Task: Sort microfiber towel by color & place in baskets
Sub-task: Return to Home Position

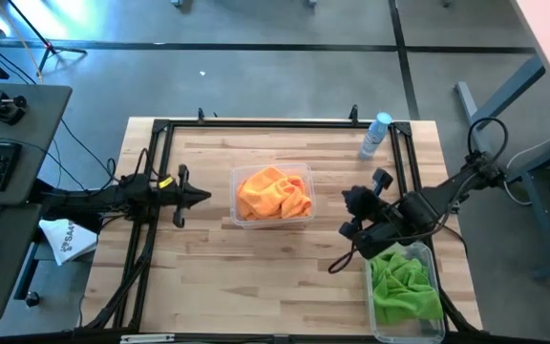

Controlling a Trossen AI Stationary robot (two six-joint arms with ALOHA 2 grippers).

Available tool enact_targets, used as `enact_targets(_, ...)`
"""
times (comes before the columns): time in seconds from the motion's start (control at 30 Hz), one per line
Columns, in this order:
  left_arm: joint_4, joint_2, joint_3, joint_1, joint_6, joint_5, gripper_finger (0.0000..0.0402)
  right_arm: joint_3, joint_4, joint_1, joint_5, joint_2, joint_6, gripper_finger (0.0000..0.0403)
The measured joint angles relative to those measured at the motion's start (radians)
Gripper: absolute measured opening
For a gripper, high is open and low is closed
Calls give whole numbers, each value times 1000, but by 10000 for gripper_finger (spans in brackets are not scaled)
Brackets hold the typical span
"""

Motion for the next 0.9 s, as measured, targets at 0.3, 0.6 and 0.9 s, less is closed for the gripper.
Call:
enact_targets(0.3,2,5,0,0,30,-39,0,-1,-62,-46,-15,0,-143,0)
enact_targets(0.6,3,5,0,0,15,-39,0,-495,509,-99,-150,-264,-397,0)
enact_targets(0.9,3,5,0,0,14,-39,0,-1011,1191,-228,-414,-693,-695,0)
